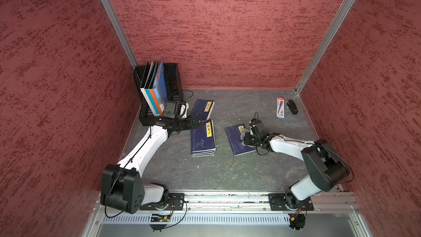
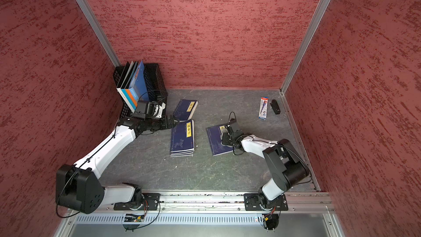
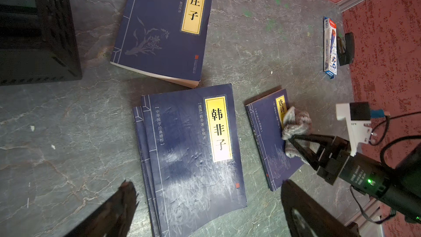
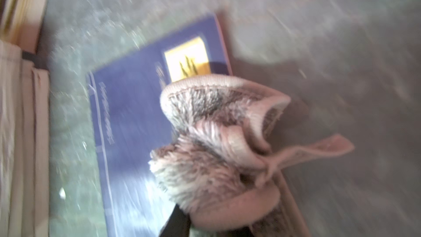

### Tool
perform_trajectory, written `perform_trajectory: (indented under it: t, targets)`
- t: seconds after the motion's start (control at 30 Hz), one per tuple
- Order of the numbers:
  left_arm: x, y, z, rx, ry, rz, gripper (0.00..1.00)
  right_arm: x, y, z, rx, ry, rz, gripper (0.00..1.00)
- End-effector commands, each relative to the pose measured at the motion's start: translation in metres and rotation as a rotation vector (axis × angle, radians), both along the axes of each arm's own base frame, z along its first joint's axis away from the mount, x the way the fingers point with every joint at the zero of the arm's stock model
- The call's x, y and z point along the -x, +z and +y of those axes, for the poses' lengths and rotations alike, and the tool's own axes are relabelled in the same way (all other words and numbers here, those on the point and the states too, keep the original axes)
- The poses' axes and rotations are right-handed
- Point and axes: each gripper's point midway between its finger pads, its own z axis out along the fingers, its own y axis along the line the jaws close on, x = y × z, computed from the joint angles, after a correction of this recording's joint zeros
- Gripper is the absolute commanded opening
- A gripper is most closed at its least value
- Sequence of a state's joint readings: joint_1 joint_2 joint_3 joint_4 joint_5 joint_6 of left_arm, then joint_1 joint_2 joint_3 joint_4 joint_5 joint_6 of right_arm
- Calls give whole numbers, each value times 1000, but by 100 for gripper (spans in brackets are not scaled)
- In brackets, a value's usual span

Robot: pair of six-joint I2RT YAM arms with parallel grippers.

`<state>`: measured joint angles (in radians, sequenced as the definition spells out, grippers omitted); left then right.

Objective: Wipe the cover of the book
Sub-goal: Wipe the dirt from the cover of the book.

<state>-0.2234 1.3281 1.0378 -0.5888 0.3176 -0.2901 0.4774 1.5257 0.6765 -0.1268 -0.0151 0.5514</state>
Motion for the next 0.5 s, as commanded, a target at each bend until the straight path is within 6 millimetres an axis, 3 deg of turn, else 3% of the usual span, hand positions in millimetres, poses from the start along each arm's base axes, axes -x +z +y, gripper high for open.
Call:
perform_trajectory:
  t: [0.0, 0.07, 0.17, 0.47]
  targets:
    - [-7, -1, -1, 3, -19, -7, 100, 59, -41, -38, 108, -73, 210, 18]
    - [-9, -1, -1, 3, -18, -8, 100, 60, -41, -38, 101, -74, 204, 19]
    - [-10, -2, -3, 5, -17, -2, 100, 44, -40, -34, 111, -69, 174, 18]
    - [-6, -3, -1, 4, -3, 8, 100, -54, -41, 5, 127, -11, 97, 18]
